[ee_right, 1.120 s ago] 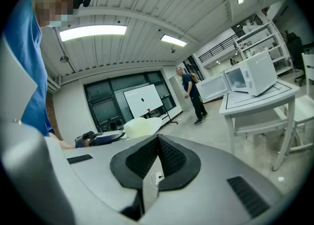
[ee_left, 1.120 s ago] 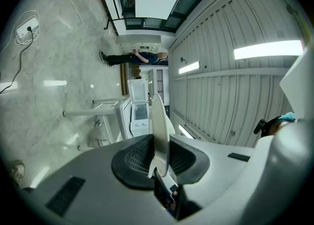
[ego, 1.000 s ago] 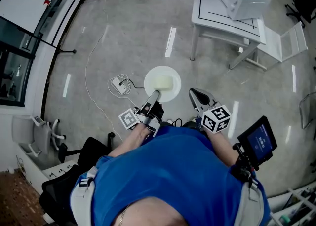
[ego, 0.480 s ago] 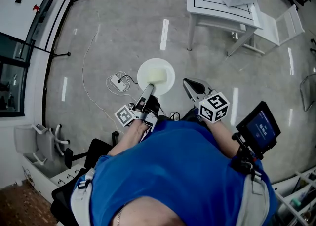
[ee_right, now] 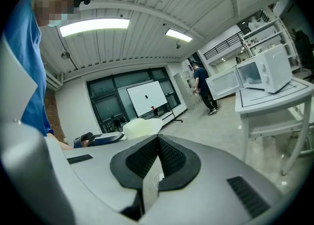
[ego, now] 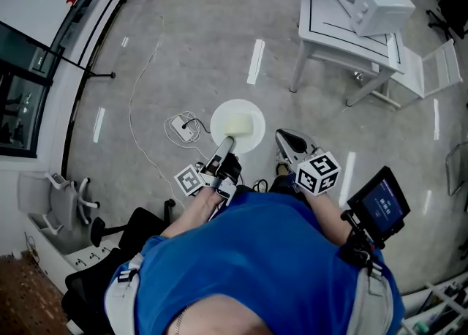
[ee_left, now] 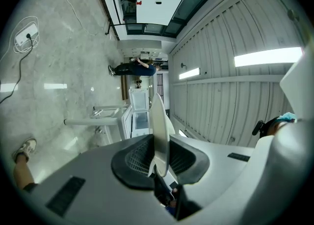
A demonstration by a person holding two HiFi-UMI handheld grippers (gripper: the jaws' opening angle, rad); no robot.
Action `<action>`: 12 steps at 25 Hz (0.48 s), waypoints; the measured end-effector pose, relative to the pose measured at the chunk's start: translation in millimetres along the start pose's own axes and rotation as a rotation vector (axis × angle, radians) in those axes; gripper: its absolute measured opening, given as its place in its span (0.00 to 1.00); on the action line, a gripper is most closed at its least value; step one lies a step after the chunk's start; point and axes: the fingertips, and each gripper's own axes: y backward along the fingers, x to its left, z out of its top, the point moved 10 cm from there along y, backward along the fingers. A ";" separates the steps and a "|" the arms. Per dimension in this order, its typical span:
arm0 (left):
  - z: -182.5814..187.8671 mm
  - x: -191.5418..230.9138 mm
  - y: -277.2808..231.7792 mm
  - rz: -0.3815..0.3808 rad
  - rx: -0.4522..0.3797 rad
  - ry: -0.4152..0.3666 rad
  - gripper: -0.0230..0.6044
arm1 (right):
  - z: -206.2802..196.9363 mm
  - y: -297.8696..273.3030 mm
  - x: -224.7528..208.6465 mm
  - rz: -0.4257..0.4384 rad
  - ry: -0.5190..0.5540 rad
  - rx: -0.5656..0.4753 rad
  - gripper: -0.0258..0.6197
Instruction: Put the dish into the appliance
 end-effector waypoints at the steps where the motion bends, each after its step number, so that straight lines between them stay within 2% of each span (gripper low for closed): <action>1: 7.0 4.8 -6.5 0.002 -0.013 -0.004 0.14 | 3.2 -10.3 -8.8 0.010 0.002 0.000 0.04; 7: 25.8 -7.4 -12.0 -0.005 -0.049 -0.029 0.14 | 27.0 -29.6 -9.7 0.046 0.026 -0.003 0.04; 12: 40.7 1.9 -61.2 0.003 -0.067 -0.039 0.14 | 51.3 -54.1 -55.5 0.064 0.017 -0.003 0.04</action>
